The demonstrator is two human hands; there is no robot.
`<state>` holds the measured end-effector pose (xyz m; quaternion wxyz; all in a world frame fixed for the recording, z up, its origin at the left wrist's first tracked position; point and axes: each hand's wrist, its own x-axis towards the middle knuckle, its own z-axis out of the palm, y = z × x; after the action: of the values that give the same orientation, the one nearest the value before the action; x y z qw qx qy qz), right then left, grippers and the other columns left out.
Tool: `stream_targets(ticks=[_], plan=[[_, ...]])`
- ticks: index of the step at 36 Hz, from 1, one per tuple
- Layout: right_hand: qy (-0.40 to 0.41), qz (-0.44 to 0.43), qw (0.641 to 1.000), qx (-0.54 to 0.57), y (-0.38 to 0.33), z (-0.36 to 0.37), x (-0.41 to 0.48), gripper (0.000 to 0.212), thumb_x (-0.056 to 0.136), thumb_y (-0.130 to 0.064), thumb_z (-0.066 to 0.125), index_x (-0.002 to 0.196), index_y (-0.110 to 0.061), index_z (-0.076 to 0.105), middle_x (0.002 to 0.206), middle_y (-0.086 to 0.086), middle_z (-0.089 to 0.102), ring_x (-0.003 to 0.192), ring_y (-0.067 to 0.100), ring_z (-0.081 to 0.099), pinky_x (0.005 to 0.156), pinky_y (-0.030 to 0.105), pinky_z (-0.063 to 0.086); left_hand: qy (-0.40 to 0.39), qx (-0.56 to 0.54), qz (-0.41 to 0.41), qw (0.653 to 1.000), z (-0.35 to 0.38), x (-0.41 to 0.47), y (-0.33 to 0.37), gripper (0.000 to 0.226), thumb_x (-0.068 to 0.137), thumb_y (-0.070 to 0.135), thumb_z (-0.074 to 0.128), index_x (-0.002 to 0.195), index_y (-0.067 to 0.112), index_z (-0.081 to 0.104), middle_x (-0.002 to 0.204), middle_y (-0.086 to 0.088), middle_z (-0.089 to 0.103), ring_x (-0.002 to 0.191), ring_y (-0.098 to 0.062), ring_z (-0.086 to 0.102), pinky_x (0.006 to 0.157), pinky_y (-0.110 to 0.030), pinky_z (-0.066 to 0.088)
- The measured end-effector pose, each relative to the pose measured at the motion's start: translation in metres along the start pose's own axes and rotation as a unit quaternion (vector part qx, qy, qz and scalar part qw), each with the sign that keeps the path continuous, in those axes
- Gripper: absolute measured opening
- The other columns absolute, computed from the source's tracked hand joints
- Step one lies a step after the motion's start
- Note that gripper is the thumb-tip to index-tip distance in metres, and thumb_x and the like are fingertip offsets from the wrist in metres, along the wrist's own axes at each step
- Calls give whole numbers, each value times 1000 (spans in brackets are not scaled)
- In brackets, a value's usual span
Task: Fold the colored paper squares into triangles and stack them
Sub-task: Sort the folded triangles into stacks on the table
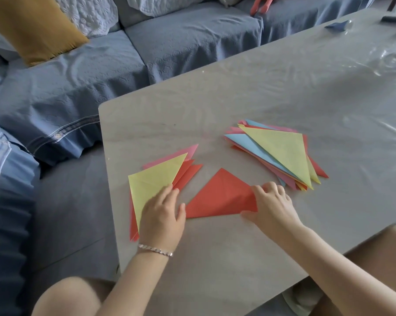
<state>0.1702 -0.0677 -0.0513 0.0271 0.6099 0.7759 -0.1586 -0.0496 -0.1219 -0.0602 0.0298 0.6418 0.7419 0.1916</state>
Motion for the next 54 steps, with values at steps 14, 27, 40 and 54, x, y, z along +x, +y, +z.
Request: stream_targets(ticks=[14, 27, 40, 54], plan=[[-86, 82, 989, 86, -4, -6, 21, 41, 77, -40, 68, 103, -16, 47, 105, 4, 53, 94, 24, 53, 67, 28, 39, -82, 42, -136, 986, 10, 12, -23, 44, 93, 22, 49, 135, 9, 42, 146, -5, 37, 135, -18, 33, 106, -30, 26], [271, 126, 866, 400, 47, -31, 28, 13, 85, -14, 66, 96, -8, 62, 84, 6, 63, 67, 14, 55, 55, 8, 36, -101, -27, -172, 979, -6, 15, -27, 42, 92, 26, 52, 133, 17, 46, 130, -3, 56, 114, -27, 53, 88, -33, 41], [239, 145, 946, 162, 51, -15, 32, 52, 84, -16, 60, 133, -10, 44, 137, 20, 33, 127, 33, 23, 107, 40, 19, -3, 21, -42, 999, 1, 10, -19, 41, 81, -5, 37, 112, 5, 62, 98, -14, 69, 79, -33, 67, 62, -33, 51], [98, -209, 973, -18, 6, 49, 0, 55, 100, -36, 16, 128, -9, 55, 134, 7, 53, 126, 23, 47, 112, 31, 22, -109, 57, 162, 979, 49, 3, 31, 48, 74, 11, 33, 105, 22, 68, 116, 4, 65, 109, -23, 61, 97, -37, 26]])
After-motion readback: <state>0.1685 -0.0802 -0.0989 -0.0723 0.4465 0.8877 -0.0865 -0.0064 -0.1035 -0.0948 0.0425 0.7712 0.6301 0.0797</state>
